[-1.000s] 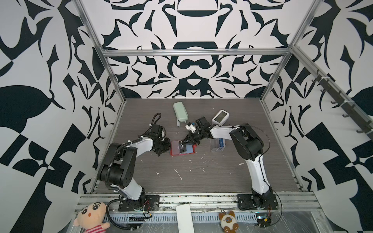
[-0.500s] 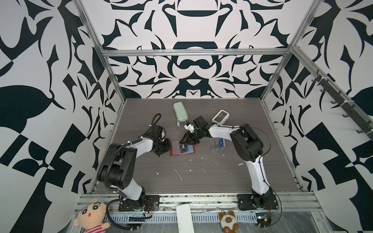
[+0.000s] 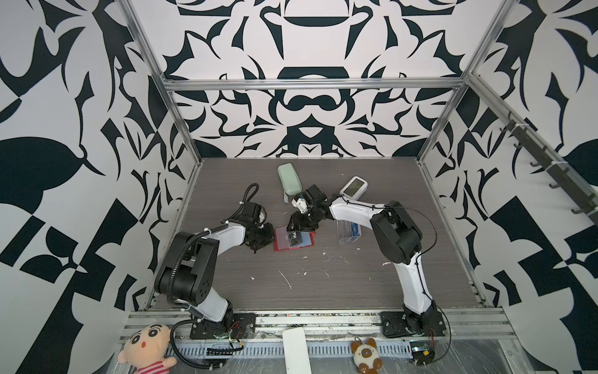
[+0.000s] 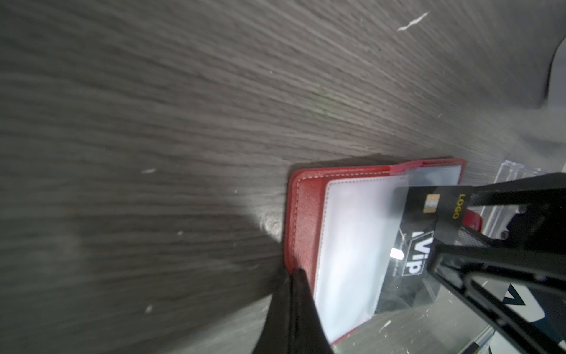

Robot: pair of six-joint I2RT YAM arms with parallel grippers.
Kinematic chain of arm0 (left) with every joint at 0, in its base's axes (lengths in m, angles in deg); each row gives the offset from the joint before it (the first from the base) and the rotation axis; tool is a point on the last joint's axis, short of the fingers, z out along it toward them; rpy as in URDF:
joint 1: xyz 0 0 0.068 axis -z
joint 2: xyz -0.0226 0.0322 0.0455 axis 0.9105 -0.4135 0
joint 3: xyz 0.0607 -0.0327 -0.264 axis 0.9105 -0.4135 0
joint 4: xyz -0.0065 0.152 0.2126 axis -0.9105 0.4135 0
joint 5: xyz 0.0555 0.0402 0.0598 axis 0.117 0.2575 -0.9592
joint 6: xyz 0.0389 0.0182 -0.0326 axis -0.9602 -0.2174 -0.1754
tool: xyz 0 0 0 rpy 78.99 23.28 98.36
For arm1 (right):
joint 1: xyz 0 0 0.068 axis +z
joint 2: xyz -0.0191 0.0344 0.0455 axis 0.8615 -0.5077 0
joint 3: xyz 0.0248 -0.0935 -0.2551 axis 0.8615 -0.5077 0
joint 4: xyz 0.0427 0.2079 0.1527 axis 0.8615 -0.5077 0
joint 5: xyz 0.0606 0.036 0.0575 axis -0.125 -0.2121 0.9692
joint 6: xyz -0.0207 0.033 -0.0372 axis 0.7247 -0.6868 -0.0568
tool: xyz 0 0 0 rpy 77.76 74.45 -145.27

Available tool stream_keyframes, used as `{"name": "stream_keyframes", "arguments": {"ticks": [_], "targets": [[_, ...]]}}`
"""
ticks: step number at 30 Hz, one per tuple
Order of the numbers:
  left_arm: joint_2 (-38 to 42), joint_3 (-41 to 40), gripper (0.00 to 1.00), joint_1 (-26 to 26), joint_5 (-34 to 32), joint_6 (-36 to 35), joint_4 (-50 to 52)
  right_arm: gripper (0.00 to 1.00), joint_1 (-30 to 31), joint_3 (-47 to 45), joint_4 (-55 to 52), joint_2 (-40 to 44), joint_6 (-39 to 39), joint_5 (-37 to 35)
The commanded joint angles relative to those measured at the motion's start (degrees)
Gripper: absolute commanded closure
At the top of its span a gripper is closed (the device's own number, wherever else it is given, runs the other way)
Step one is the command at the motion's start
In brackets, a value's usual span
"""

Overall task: Insert credit cards into a card holder
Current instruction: Insert the credit card into the card slot.

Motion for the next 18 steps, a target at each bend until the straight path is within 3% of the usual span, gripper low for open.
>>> {"name": "stream_keyframes", "arguments": {"ticks": [1,10,18], "targets": [[0.95,-1.26,1.0,-0.03,-0.32,0.27,1.35,0.45,0.44,1.68,-6.35,2.8,2.67,-7.89],[0.89,-1.48,1.0,0.01,-0.76,0.33,1.26,0.35,1.63,2.98,-9.17,4.22,4.2,-12.72],[1.08,-1.7,1.0,-0.01,-0.78,0.36,1.21,0.36,2.72,4.19,-11.32,5.41,5.67,-14.64]]}}
